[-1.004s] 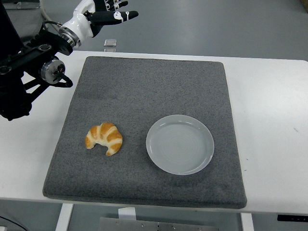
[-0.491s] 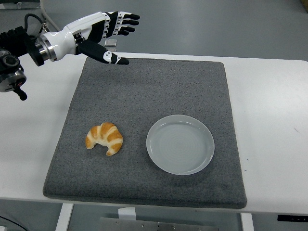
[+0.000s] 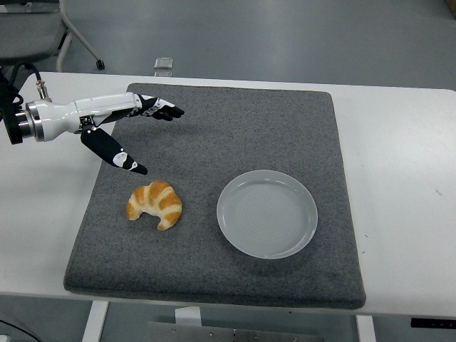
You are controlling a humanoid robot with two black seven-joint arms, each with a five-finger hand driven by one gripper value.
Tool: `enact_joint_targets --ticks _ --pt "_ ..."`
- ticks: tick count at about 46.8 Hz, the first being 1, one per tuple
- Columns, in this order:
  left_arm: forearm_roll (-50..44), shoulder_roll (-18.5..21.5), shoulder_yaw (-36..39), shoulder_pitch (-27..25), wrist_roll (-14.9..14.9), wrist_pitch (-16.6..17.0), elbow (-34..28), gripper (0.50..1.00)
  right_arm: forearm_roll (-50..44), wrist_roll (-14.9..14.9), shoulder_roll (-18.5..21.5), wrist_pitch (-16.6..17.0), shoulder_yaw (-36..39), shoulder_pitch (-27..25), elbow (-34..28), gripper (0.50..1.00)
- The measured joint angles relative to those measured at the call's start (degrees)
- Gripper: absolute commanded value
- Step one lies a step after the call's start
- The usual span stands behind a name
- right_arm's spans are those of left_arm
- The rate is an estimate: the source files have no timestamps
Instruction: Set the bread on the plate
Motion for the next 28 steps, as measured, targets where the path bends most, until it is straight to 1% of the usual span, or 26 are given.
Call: enact_joint_targets --ticks 6,16,28 --pt "4.75 1.56 2.04 0.79 -0.67 0.01 -1.81 0.988 0.0 0.0 0.0 0.0 -0.03 0.0 0.0 0.93" --pt "10.38 1.97 2.35 3.19 -0.55 0.43 -3.4 0.988 0.0 0.01 0.0 0.0 -0.01 0.0 0.0 0.93" --pt "12.45 2.14 2.38 3.88 0.02 1.39 -3.55 0.986 0.0 0.02 0.0 0.0 -0.01 0.01 0.0 0.93"
